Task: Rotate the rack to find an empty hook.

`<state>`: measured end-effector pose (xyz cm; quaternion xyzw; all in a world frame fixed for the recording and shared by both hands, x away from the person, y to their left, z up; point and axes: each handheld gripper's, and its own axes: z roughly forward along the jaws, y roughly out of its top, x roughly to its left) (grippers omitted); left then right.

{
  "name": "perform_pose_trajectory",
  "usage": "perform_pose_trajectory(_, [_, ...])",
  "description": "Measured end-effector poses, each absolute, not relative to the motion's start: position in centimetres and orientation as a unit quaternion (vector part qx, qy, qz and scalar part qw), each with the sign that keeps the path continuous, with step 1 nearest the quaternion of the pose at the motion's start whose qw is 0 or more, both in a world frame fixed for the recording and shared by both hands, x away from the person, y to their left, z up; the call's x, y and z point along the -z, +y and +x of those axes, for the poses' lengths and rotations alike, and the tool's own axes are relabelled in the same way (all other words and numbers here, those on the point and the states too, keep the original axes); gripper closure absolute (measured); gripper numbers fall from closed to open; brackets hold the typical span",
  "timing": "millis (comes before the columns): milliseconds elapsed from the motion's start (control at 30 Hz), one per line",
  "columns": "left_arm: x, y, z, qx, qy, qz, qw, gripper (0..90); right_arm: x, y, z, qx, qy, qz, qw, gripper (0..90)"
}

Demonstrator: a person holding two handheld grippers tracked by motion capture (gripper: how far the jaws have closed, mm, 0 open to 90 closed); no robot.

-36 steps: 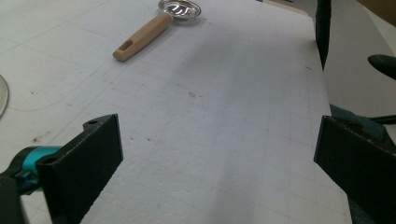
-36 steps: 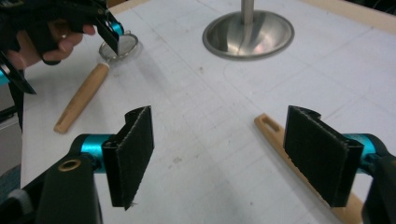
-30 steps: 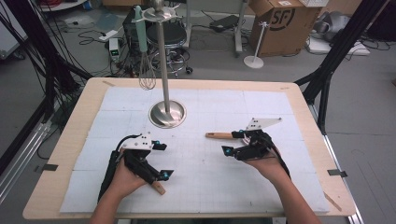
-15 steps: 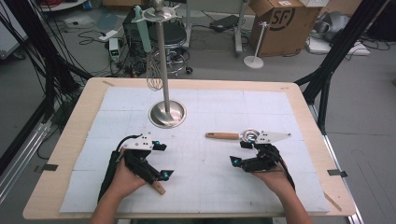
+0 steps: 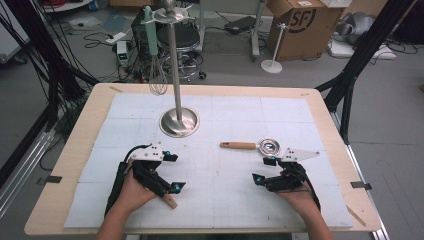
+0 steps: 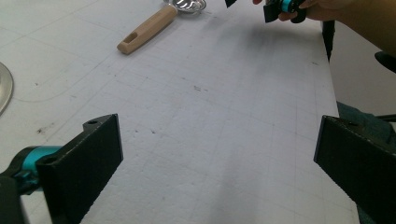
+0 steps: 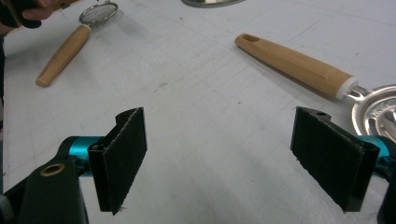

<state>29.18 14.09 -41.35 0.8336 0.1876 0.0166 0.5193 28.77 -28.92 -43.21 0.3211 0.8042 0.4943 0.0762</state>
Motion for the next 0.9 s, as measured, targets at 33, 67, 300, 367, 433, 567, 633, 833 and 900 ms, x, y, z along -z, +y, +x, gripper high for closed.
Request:
perform_pose_trajectory(33, [41.34, 14.10, 29.17, -0.017, 0.188, 0.833, 0.520, 1.7, 43.17, -29.04, 28.74, -0.498, 0.803, 0.318, 0.077, 17.4])
perform_pose_trajectory(67, [41.34, 14.10, 29.16, -0.017, 0.188, 0.833, 0.521, 1.7, 43.10, -29.12, 28.66, -0.502, 0.801, 0.318, 0.076, 17.1])
perform_pose_trajectory(300, [41.31, 14.16, 29.20, -0.017, 0.189, 0.830, 0.524, 1.7, 42.99, -28.87, 28.42, -0.511, 0.800, 0.307, 0.073, 16.2])
perform_pose_trajectory(367, [41.29, 14.20, 29.16, -0.018, 0.190, 0.830, 0.525, 1.7, 43.03, -28.73, 28.42, -0.509, 0.802, 0.304, 0.072, 16.3])
perform_pose_trajectory(433, [41.28, 14.25, 29.17, -0.019, 0.190, 0.829, 0.525, 1.7, 43.07, -28.61, 28.43, -0.509, 0.803, 0.303, 0.071, 16.2])
perform_pose_trajectory(567, [41.26, 14.37, 29.17, -0.020, 0.191, 0.829, 0.526, 1.7, 43.11, -28.50, 28.39, -0.509, 0.803, 0.302, 0.070, 16.2])
perform_pose_trajectory(633, [41.25, 14.40, 29.17, -0.020, 0.191, 0.828, 0.527, 1.7, 43.13, -28.56, 28.35, -0.508, 0.804, 0.301, 0.071, 16.2])
perform_pose_trajectory(833, [41.33, 14.38, 29.27, -0.020, 0.192, 0.828, 0.527, 1.7, 43.30, -28.88, 28.29, -0.510, 0.802, 0.302, 0.068, 16.3])
perform_pose_trajectory(900, [41.38, 14.36, 29.31, -0.020, 0.193, 0.828, 0.526, 1.7, 43.33, -28.84, 28.26, -0.509, 0.803, 0.304, 0.069, 16.3])
